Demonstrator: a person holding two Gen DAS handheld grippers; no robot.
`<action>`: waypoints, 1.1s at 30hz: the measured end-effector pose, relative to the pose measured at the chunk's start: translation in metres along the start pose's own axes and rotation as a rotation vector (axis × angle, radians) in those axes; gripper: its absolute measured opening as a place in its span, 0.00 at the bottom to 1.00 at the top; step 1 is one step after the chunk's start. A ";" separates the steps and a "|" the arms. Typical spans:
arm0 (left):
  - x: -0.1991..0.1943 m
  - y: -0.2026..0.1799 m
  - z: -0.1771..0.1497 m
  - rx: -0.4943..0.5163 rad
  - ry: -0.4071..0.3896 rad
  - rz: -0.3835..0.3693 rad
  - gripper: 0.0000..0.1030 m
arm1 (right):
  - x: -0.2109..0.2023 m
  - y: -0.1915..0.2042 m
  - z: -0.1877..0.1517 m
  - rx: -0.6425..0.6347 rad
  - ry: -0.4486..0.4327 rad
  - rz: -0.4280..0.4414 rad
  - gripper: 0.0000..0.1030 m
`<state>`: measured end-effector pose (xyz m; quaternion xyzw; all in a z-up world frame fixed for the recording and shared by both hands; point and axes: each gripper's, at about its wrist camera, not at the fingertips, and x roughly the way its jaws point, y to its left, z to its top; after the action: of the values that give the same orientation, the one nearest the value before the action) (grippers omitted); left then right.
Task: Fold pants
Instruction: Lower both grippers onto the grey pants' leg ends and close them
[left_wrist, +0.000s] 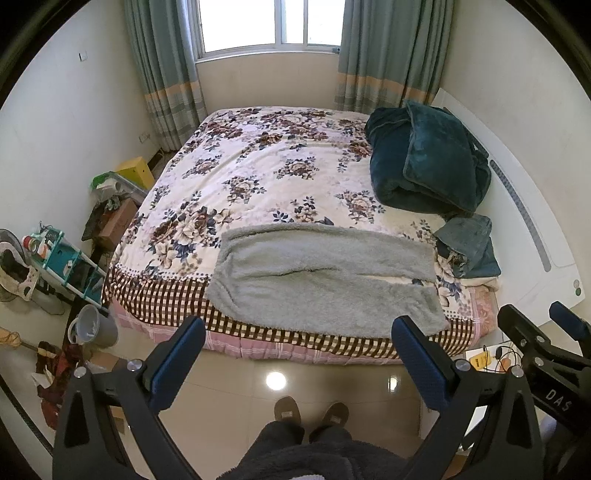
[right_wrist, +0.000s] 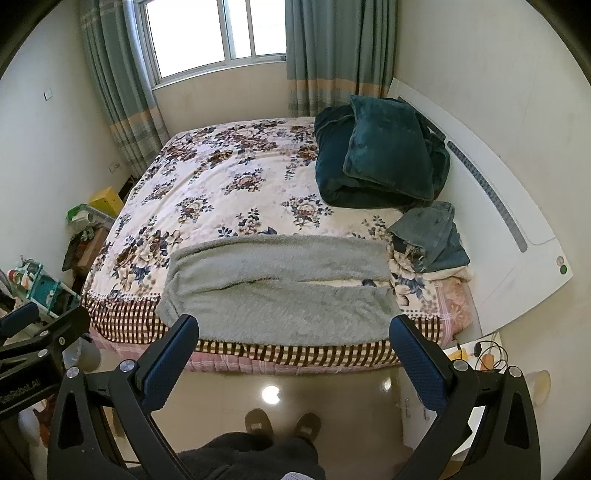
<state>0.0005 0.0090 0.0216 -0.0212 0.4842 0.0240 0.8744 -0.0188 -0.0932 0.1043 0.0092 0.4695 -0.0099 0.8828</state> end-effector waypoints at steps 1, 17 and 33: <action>0.001 -0.001 0.000 -0.001 0.001 0.001 1.00 | 0.000 0.000 -0.002 0.000 -0.001 -0.002 1.00; 0.121 -0.021 0.031 -0.114 -0.045 0.191 1.00 | 0.164 -0.073 0.023 0.028 0.066 -0.071 1.00; 0.411 -0.071 0.133 -0.048 0.240 0.223 1.00 | 0.533 -0.157 0.091 0.302 0.381 -0.084 1.00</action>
<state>0.3346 -0.0447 -0.2551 0.0090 0.5838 0.1297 0.8014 0.3502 -0.2573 -0.2883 0.1232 0.6206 -0.1149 0.7658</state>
